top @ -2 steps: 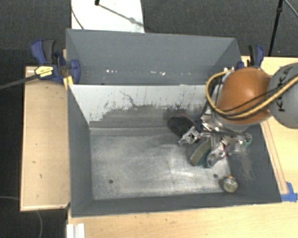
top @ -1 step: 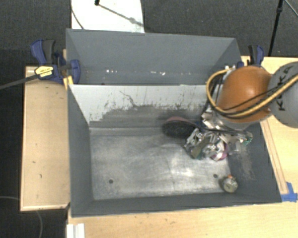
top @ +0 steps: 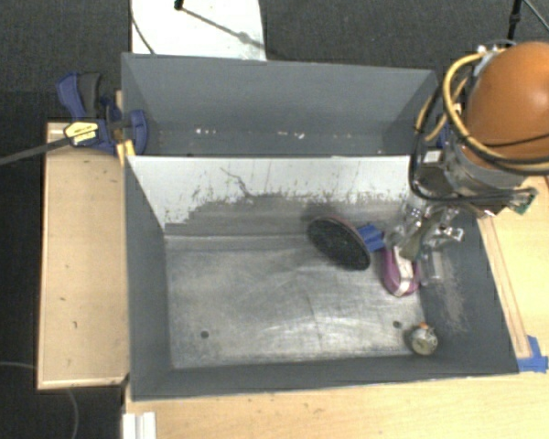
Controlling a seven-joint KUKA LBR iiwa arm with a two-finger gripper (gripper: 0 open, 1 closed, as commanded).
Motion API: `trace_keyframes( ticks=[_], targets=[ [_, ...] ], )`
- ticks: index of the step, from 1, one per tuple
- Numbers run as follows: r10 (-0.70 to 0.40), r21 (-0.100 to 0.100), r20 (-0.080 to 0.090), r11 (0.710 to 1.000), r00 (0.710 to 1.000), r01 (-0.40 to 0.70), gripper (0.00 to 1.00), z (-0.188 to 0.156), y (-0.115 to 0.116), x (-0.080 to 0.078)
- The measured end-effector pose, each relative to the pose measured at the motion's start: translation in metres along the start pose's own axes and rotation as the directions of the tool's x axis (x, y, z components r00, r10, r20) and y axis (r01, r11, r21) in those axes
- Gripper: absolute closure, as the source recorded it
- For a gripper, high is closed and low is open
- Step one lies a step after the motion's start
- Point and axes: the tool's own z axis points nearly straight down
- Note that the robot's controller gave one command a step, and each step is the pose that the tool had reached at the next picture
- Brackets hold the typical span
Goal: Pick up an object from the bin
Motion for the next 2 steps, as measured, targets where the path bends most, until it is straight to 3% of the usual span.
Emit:
trace_keyframes(
  ticks=[1, 2],
  targets=[
    [-0.137, 0.000, -0.003, 0.991, 0.991, 0.137, 1.00, -0.069, -0.003, 0.057],
    [0.096, -0.012, -0.006, 0.995, 0.995, -0.096, 1.00, 0.042, -0.008, 0.035]
  ],
)
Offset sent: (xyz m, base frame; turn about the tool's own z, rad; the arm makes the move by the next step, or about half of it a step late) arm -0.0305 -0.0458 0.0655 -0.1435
